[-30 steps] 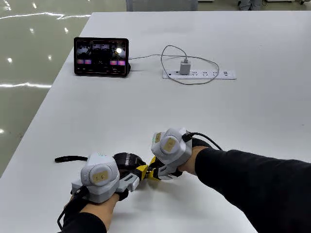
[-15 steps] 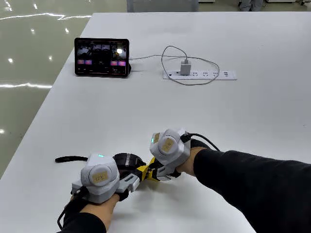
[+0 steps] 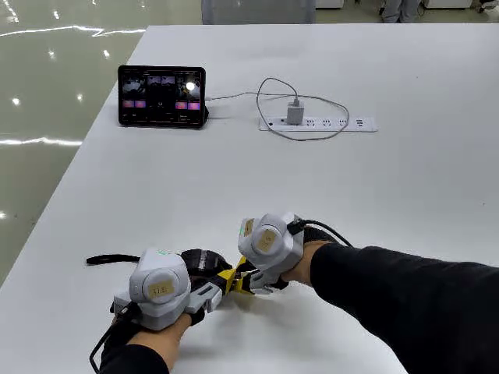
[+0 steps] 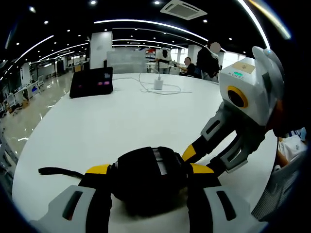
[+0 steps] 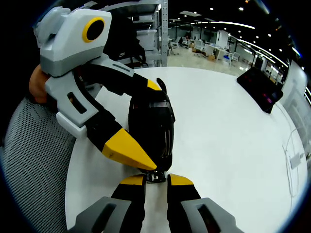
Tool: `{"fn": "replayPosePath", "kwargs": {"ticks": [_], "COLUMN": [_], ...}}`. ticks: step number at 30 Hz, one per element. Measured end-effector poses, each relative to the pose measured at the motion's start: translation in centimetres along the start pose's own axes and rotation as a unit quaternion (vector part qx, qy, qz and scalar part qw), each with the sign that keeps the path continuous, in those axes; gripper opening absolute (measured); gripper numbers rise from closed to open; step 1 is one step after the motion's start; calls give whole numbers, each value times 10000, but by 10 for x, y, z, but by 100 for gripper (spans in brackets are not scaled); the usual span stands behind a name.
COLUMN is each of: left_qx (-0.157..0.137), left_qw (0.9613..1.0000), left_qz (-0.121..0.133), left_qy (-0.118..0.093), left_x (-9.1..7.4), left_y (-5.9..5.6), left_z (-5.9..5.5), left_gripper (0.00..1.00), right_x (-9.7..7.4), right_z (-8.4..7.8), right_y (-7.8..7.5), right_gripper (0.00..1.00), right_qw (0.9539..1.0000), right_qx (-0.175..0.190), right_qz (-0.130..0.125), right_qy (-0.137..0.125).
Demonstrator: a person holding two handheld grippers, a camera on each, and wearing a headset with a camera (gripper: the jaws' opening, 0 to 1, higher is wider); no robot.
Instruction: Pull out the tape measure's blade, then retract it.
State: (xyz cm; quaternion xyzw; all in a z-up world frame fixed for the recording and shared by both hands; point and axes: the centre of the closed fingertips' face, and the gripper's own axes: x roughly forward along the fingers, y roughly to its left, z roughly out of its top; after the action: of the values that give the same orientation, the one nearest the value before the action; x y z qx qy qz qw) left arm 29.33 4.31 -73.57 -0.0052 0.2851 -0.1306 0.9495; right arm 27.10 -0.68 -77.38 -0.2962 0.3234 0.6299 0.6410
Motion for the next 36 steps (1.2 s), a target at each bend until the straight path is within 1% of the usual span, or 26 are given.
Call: {"fn": "replayPosePath", "kwargs": {"ticks": [2,3,4,5,7,8,10,11,13,15,16,17,19,21,23,25,27,28,30,31,33,34,36], "left_qx": [-64,-60,-50,-48,-8,25,50,39,88,115,103,115,191,219,157,173,78,50,133,131,186,199,236], "left_qw": [9999,9999,9999,9997,9997,9996,9992,9988,9985,9981,9978,9978,9970,9960,9949,9944,9911,9900,9880,9857,9852,9846,9837], "left_qz": [-92,-89,-147,-203,-248,-285,-386,-495,-536,-602,-658,-648,-751,-861,-994,-1039,-1323,-1405,-1527,-1666,-1686,-1721,-1758], "left_qy": [19,25,53,95,87,63,38,20,30,49,42,53,33,60,105,97,97,140,201,237,248,243,288], "left_x": [-2,-2,-1,-1,-3,-4,-6,-7,-8,-9,-9,-10,-11,-13,-14,-15,-18,-19,-21,-24,-25,-27,-29], "left_y": [-1,-1,-2,-4,-6,-8,-12,-16,-17,-20,-22,-21,-23,-23,-24,-22,-27,-28,-27,-29,-27,-25,-22], "left_z": [0,-1,-2,-4,-4,-3,-1,-1,-1,-2,-2,-1,0,0,0,0,2,2,2,2,2,3,2], "left_gripper": [60,63,67,69,70,72,79,81,86,92,97,99,99,99,99,99,99,99,99,99,99,99,99], "right_x": [-3,-4,-6,-8,-13,-15,-21,-24,-27,-32,-35,-37,-43,-50,-53,-58,-66,-68,-74,-78,-82,-86,-92], "right_z": [-2,-3,-4,-4,-6,-6,-6,-8,-13,-23,-28,-31,-38,-42,-47,-49,-48,-48,-53,-57,-61,-64,-71], "right_y": [0,0,-1,-1,0,0,2,4,4,5,5,5,4,4,3,1,0,0,1,2,2,2,3], "right_gripper": [13,13,13,13,13,13,14,15,17,20,21,21,23,24,25,27,28,28,29,30,32,34,36], "right_qw": [10000,10000,10000,10000,9999,9999,9996,9992,9987,9982,9978,9974,9963,9956,9952,9944,9930,9923,9915,9911,9894,9875,9852], "right_qx": [-1,6,24,41,88,103,197,308,393,495,562,607,734,767,803,841,912,938,970,993,1074,1184,1281], "right_qz": [-10,-30,-50,-62,-94,-100,-153,-145,-194,-233,-265,-290,-353,-423,-450,-530,-586,-609,-660,-691,-767,-810,-884], "right_qy": [12,21,23,19,7,-14,-150,-211,-244,-245,-234,-243,-292,-333,-320,-351,-473,-523,-554,-559,-604,-658,-715]}}
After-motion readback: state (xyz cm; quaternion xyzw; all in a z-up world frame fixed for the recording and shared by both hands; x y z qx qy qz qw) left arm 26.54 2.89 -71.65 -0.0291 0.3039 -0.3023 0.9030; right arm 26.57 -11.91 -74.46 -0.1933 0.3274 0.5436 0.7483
